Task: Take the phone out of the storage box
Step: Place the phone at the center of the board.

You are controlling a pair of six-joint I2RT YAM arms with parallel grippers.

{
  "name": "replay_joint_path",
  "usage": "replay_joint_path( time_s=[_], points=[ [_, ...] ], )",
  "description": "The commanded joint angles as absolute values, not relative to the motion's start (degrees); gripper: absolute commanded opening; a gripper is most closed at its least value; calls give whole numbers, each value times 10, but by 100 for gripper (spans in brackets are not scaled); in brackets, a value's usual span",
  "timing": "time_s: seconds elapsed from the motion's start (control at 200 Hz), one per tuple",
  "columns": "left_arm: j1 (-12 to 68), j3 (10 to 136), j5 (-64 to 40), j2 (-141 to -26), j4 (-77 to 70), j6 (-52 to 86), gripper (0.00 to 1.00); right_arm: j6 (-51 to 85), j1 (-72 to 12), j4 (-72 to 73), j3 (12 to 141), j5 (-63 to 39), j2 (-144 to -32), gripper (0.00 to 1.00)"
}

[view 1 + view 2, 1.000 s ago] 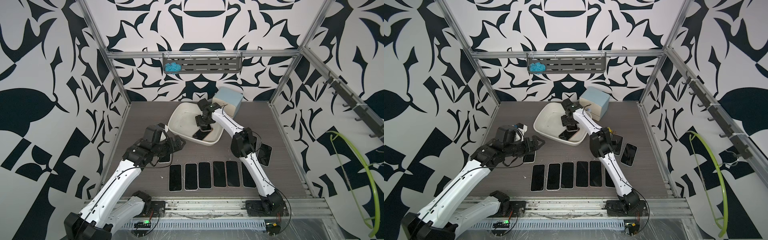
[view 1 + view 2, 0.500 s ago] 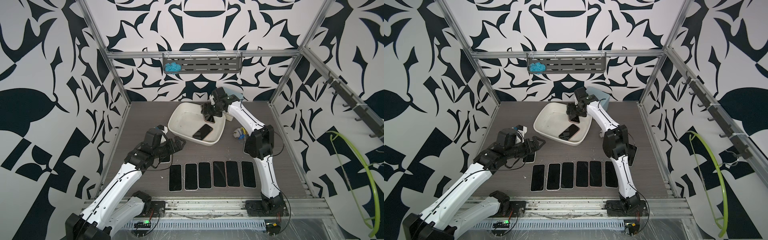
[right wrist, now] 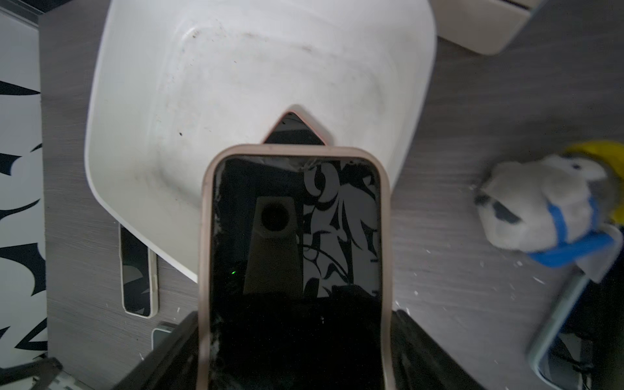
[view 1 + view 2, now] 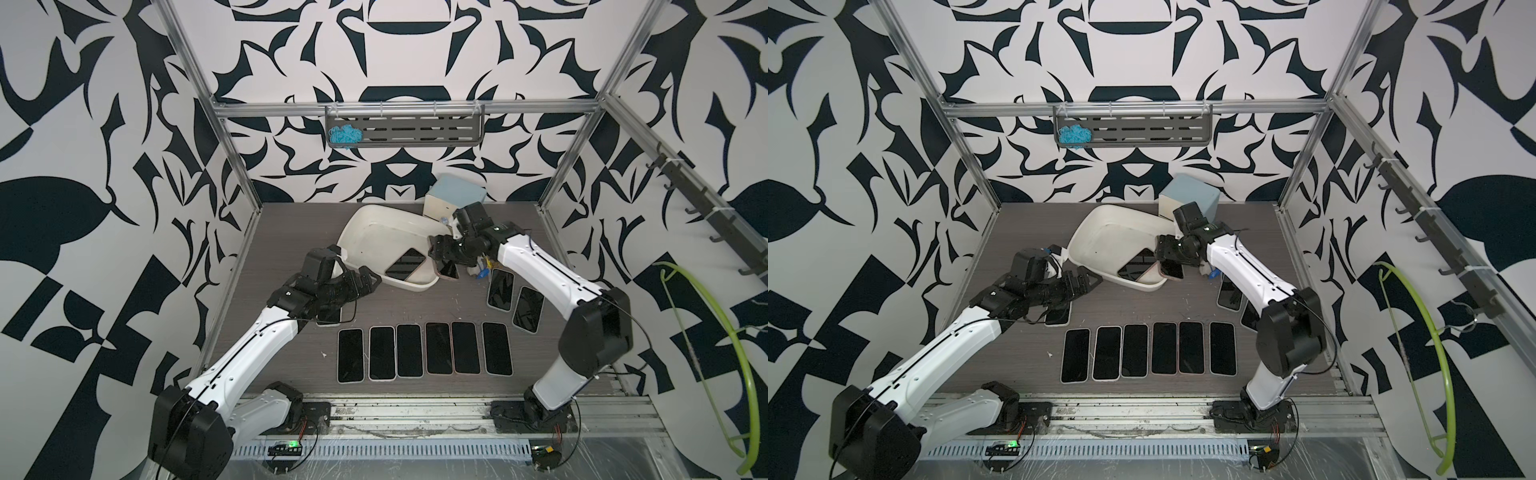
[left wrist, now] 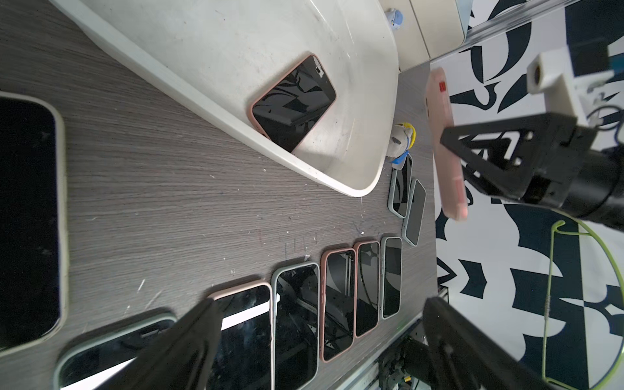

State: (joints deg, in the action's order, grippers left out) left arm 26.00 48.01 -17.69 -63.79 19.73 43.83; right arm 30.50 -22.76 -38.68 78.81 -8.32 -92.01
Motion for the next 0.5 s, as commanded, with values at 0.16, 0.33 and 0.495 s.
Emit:
replay_joint_path(
  time_s=[0.16, 0.33, 0.495],
  points=[
    [259, 507, -213, -661, 181, 431, 100, 326, -193, -342, 674, -55, -835, 41],
    [259, 500, -212, -645, 197, 432, 100, 342, -192, -318, 635, -68, -856, 41],
    [259, 478, -196, -608, 213, 436, 100, 347, -192, -296, 631, -68, -897, 41]
  ],
)
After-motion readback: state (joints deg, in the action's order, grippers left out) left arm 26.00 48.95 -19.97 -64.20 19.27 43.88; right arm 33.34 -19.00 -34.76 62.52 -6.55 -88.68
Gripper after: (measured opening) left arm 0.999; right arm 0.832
